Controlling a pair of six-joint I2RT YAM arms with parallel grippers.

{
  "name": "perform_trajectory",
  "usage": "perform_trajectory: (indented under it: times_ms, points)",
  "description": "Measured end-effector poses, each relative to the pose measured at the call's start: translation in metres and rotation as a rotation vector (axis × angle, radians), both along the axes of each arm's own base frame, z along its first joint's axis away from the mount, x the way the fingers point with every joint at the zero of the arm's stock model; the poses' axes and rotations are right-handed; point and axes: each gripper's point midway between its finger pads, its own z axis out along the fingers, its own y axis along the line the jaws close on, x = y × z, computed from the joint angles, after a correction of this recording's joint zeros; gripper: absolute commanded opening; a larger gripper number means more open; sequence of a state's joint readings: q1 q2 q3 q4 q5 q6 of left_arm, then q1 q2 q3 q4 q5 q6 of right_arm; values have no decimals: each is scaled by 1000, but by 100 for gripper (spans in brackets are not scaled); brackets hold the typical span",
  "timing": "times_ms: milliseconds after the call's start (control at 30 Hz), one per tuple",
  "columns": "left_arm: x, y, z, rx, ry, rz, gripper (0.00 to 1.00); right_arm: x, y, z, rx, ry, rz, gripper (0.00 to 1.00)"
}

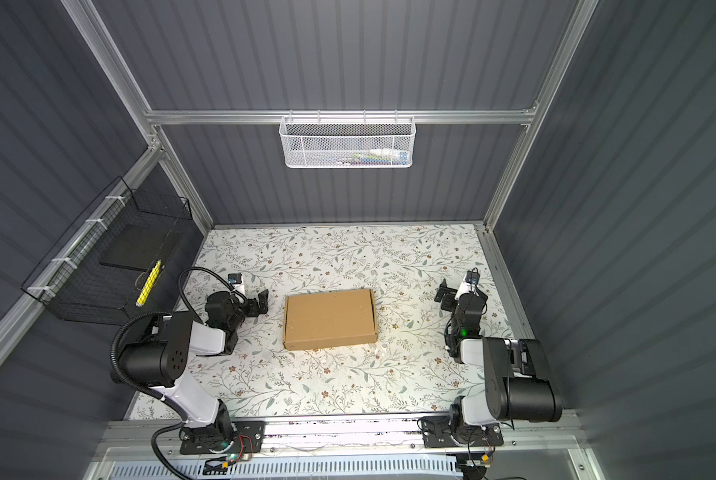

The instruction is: Fold the paper box

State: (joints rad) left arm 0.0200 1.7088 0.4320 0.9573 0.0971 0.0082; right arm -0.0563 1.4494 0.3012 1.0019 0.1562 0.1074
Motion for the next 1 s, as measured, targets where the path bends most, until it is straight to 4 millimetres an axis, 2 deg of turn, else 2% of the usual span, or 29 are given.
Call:
perform_trajectory:
  times_ms: [1000]
  points:
    - [2, -1, -1, 9, 8, 8, 100, 0, 0, 0, -3, 1, 0, 99]
